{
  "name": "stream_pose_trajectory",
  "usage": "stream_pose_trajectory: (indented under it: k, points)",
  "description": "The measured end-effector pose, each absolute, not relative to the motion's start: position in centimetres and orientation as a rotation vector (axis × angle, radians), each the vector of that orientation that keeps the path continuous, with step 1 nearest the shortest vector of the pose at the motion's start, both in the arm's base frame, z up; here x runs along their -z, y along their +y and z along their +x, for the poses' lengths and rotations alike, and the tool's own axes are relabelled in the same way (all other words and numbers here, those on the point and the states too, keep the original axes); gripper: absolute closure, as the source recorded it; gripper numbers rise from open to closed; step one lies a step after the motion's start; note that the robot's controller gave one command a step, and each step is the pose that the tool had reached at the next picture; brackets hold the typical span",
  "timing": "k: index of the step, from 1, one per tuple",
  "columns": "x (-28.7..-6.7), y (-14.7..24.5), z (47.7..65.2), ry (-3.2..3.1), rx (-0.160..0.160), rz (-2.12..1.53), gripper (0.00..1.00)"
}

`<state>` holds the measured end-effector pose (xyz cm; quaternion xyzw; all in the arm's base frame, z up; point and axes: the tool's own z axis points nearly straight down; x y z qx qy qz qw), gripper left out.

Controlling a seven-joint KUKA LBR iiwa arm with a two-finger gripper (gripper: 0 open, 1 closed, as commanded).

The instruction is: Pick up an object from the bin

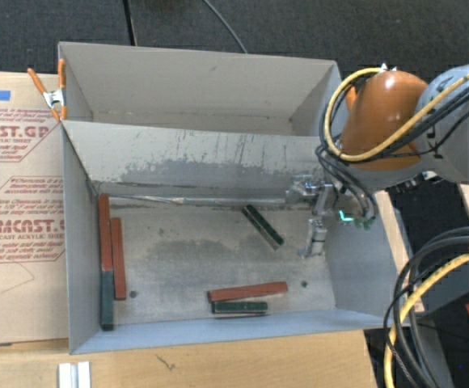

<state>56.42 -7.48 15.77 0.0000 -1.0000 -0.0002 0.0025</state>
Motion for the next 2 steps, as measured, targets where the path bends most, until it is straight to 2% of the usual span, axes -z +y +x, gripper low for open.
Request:
stream_pose_trajectory:
  k: [1, 2]
  points:
    - [-16.1, -7.5, 56.6, -3.143, 0.000, 0.001, 0.00]
    - [-11.9, -6.7, 57.2, -3.148, 0.000, -0.107, 0.00]
